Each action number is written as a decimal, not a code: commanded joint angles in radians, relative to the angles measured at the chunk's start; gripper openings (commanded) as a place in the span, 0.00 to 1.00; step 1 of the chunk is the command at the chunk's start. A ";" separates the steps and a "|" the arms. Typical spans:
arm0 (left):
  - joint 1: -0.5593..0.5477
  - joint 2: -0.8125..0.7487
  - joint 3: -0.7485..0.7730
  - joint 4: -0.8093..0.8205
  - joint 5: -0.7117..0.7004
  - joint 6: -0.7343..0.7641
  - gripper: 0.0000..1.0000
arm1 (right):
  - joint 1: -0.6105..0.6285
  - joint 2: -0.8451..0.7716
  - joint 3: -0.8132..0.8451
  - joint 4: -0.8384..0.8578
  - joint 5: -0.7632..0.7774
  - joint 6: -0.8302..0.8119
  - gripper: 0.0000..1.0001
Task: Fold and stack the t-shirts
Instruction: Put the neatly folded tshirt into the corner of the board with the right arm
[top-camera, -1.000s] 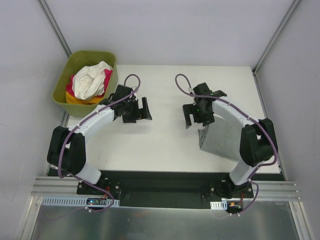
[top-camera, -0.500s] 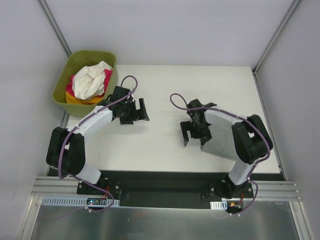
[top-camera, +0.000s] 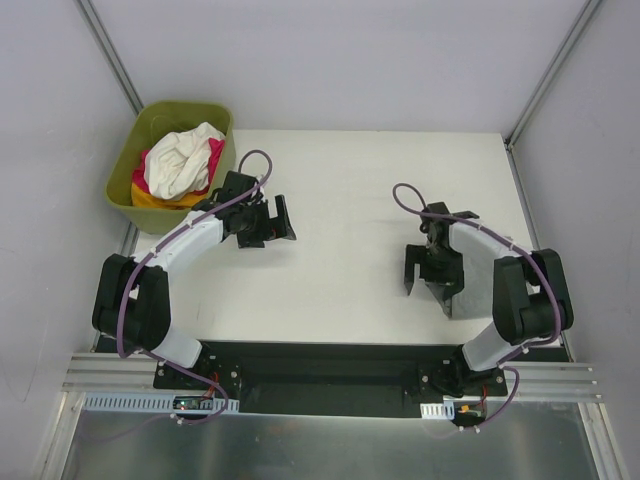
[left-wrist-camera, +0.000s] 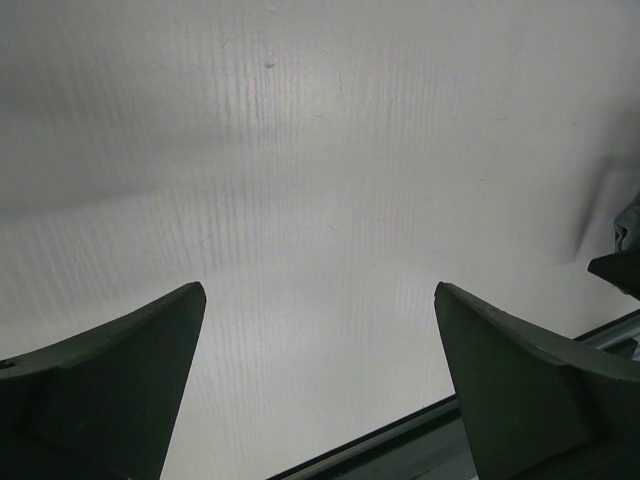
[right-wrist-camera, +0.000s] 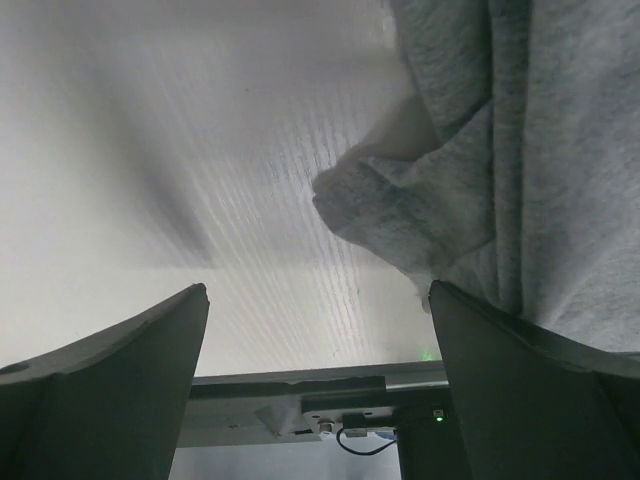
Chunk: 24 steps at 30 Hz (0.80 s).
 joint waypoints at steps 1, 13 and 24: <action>0.012 -0.017 0.037 -0.001 -0.008 0.013 1.00 | -0.002 -0.068 0.014 -0.037 0.004 -0.047 0.97; 0.015 -0.042 0.024 -0.003 -0.027 0.005 0.99 | 0.004 0.033 0.126 0.023 -0.103 -0.098 0.97; 0.027 -0.065 0.006 -0.010 -0.051 -0.001 0.99 | -0.121 0.202 0.244 0.043 -0.034 -0.113 0.97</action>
